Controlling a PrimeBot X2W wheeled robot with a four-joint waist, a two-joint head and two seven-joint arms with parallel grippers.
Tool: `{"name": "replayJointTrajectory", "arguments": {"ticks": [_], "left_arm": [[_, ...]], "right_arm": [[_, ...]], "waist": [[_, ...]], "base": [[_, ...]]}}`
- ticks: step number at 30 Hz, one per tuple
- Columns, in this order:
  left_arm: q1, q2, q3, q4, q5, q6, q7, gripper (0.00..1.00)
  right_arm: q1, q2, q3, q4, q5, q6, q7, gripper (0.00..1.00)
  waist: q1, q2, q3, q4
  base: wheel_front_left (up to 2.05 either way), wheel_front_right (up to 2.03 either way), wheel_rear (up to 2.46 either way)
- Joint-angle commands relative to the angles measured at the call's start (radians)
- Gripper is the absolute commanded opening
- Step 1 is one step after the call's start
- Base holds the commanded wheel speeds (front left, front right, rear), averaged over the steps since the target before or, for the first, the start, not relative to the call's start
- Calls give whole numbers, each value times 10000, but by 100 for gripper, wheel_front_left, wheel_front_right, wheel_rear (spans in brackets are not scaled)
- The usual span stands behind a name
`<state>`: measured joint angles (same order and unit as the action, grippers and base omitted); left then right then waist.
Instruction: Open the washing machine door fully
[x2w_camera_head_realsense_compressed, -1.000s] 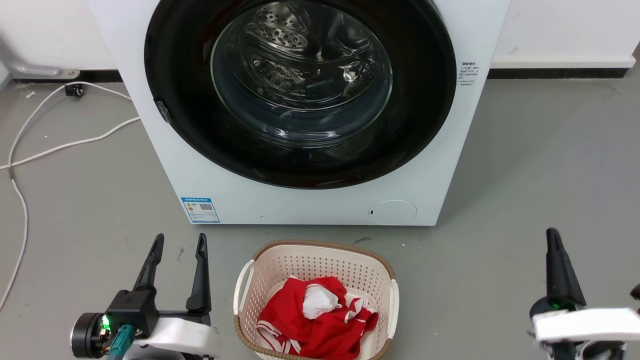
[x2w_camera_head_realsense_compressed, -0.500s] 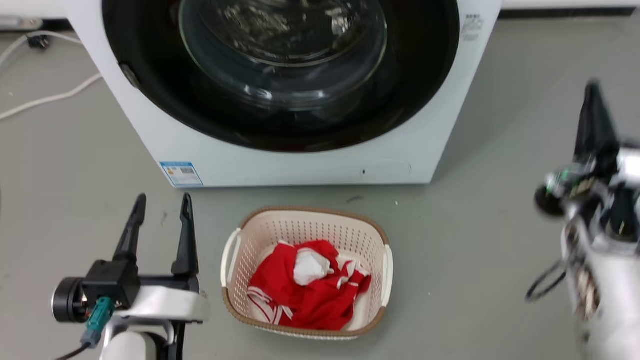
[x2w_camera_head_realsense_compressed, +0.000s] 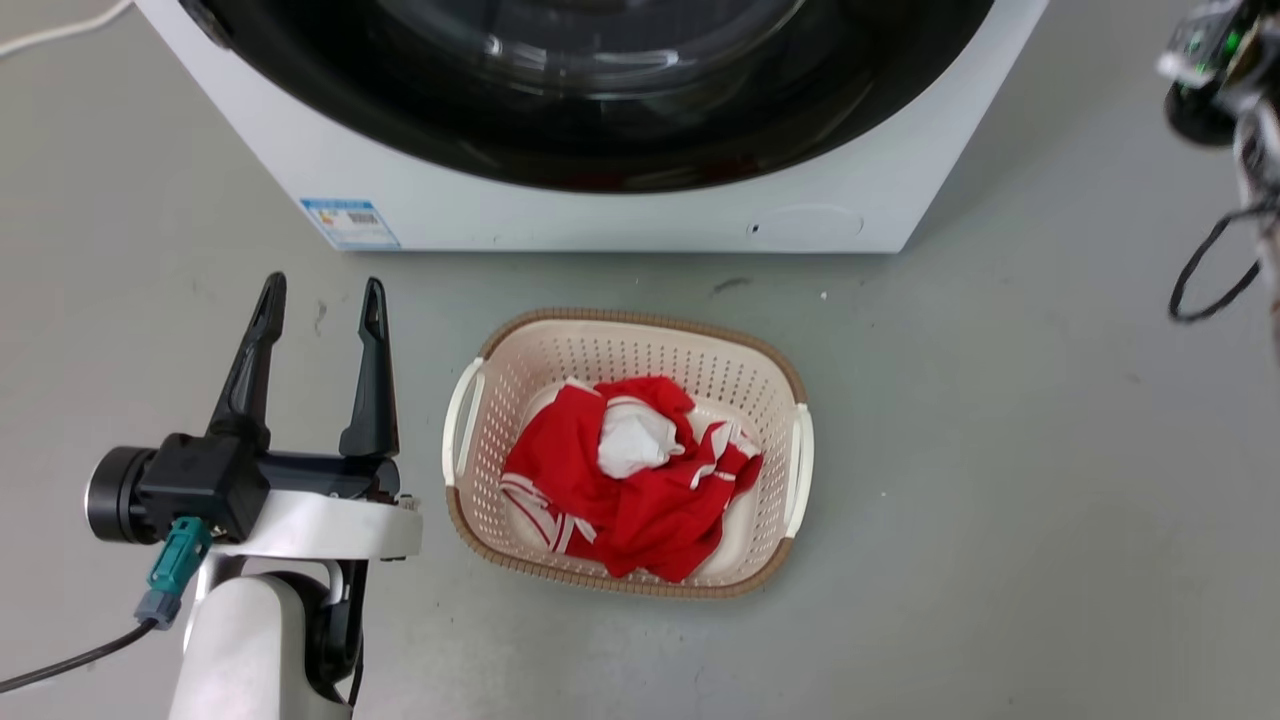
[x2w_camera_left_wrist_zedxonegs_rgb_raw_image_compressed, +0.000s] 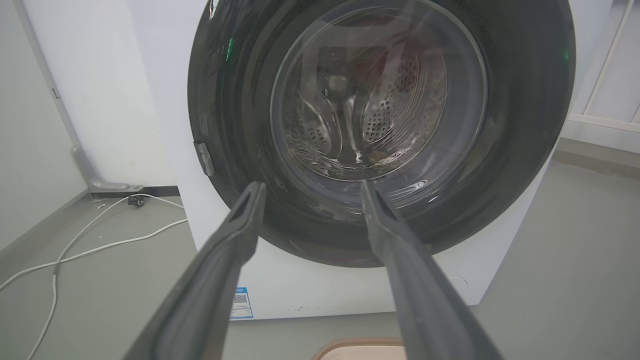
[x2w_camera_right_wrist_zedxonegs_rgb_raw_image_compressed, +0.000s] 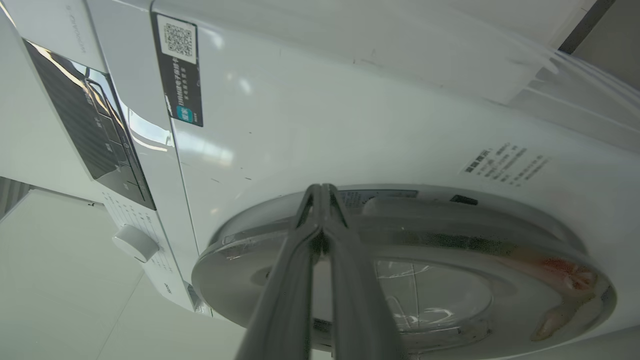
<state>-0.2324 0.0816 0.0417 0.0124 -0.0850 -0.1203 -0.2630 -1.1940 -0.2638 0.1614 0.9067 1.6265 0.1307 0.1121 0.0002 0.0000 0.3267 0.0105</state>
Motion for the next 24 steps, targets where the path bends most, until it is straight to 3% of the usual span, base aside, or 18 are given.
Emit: {"name": "replayJointTrajectory", "arguments": {"ticks": [1, 11, 21, 24], "left_arm": [[-159, 28, -4, -59, -19, -33, -23, 100], [-569, 85, -235, -185, -64, -85, -23, 100], [-750, 104, -380, -201, -162, -104, -23, 100], [-758, 74, -447, -138, -206, -109, -23, 100]], "right_arm": [[-487, -48, 189, 412, -182, 0, 170, 0], [-3009, 219, 928, 2883, -743, 0, 1280, 0], [-3424, 436, 1250, 3478, -949, -1, 2070, 0], [-3299, 502, 1368, 3544, -939, -1, 2788, 0]], "waist": [[-2, 0, 302, 116], [-2, 0, 1011, 322], [-2, 0, 1196, 403], [-2, 0, 1156, 462]], "base": [[0, 0, 0], [0, 0, 0], [0, 0, 0], [0, 0, 0]]}}
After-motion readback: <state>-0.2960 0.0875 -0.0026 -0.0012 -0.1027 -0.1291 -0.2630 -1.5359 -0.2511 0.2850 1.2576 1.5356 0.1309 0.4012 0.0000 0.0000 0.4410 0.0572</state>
